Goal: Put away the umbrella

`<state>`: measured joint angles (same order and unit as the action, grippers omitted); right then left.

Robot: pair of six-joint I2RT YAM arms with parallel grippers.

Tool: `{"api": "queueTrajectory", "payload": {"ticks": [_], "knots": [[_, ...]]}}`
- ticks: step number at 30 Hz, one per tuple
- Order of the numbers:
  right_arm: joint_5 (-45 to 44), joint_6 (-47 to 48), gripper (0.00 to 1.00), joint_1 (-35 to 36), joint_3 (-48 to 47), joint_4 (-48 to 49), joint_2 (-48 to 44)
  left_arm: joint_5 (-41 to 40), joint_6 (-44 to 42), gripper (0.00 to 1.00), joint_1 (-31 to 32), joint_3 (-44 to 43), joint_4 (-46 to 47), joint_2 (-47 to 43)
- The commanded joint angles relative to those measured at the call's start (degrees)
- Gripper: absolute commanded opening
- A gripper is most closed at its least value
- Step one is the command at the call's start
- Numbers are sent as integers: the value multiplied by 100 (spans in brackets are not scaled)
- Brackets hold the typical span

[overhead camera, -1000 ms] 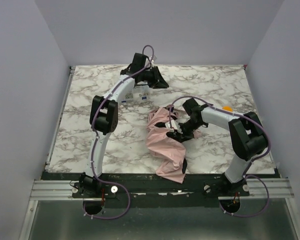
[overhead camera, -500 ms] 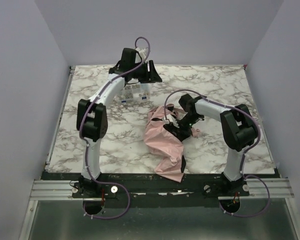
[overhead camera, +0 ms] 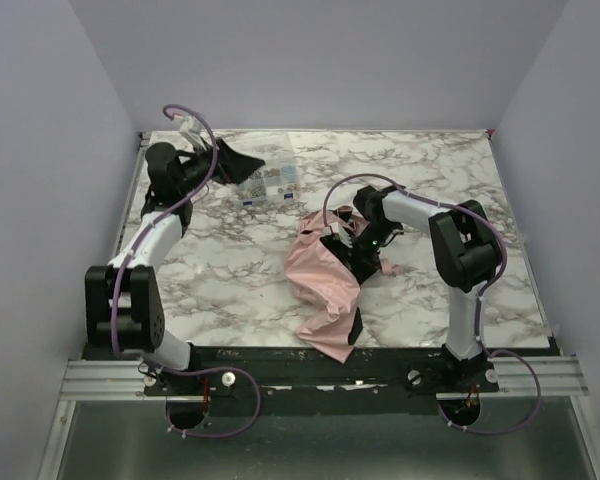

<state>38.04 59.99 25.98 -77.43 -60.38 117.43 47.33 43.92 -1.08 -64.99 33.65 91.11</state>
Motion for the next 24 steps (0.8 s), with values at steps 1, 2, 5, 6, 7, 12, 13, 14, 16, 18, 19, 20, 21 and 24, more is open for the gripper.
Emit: {"api": "queueTrajectory", "payload": {"ticks": [1,2,5,6,7,12,13,14,16,18,19,20,21,24], "knots": [[-1061,69,1,-9,239,380,822,589,-2703,98,756,1007,-1005,-1939],[-1048,139,1,-18,188,300,839,420,-3202,99,953,1233,-1421,-2260],[-1077,300,1,-73,109,234,844,327,-4599,99,1416,1919,-2278,-3223],[-1111,342,1,-98,83,227,851,289,-5062,98,1585,2155,-2563,-3560],[-1155,363,1,-104,50,219,870,148,-5668,98,1877,2374,-2912,-3889],[-1204,472,1,-179,-147,168,905,-645,-7798,93,3411,3059,-4458,-5044],[-1199,464,1,-189,-195,169,909,-898,-7910,91,3714,3128,-4645,-5083],[-1202,454,1,-200,-229,175,897,-1023,-7959,88,4037,3144,-4836,-5059],[-1215,421,1,-207,-263,197,891,-1206,-7739,70,4530,3181,-4971,-4835],[-1241,379,1,-207,-246,248,854,-1370,-7377,20,4917,3164,-5003,-4429],[-1254,364,1,-213,-223,273,831,-1432,-7116,9,5114,3167,-4944,-4193],[-1268,339,1,-220,-204,312,814,-1438,-6968,6,5287,3159,-4918,-4000],[-1285,314,1,-222,-179,331,800,-1519,-6816,5,5537,3147,-4864,-3775],[-1289,261,1,-246,-162,380,784,-1739,-6473,0,6194,3114,-4543,-3250]]}}
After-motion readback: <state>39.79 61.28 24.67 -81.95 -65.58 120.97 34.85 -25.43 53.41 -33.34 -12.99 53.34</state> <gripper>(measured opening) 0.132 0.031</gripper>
